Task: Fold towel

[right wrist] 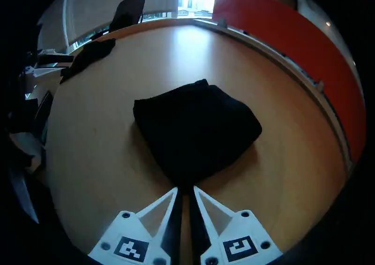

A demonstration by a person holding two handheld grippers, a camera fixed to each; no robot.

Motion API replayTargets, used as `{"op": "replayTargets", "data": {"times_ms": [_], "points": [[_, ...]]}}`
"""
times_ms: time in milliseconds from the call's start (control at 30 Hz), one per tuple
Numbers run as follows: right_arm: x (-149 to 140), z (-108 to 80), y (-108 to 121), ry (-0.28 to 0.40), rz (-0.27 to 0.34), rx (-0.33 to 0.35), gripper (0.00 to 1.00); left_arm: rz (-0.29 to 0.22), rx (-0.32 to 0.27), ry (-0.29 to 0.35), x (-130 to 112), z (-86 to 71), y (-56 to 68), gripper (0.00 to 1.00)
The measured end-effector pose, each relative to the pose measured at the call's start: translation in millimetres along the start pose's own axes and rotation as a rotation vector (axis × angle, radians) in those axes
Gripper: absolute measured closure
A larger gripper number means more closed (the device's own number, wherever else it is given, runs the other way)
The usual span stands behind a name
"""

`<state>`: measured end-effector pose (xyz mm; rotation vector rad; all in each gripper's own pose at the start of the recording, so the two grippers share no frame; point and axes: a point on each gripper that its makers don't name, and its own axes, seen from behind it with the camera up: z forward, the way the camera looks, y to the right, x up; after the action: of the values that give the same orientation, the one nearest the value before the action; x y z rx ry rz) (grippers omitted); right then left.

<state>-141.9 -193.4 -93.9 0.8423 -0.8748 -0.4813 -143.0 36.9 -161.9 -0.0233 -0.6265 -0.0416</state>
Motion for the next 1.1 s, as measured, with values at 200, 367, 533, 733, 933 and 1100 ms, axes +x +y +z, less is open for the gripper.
{"op": "replayTargets", "data": {"times_ms": [200, 367, 533, 733, 933, 1100], "points": [[9, -6.4, 3, 0.019, 0.007, 0.001, 0.95, -0.004, -0.001, 0.001, 0, 0.2, -0.2, 0.06], [29, -17.8, 11, 0.05, -0.002, -0.008, 0.95, -0.008, -0.005, 0.004, 1, 1.8, 0.5, 0.06], [60, -29.6, 21, 0.089, -0.025, -0.021, 0.95, -0.007, -0.008, 0.012, 5, 2.7, 1.2, 0.06], [101, -43.3, 32, 0.141, -0.073, -0.037, 0.95, 0.002, -0.01, 0.024, 10, 1.4, 2.7, 0.06], [143, -59.1, 44, 0.189, -0.13, -0.05, 0.95, 0.006, -0.014, 0.036, 16, -0.3, 4.5, 0.06], [175, -77.4, 53, 0.235, -0.169, -0.063, 0.95, 0.008, -0.016, 0.047, 21, -1.8, 5.2, 0.06]]}}
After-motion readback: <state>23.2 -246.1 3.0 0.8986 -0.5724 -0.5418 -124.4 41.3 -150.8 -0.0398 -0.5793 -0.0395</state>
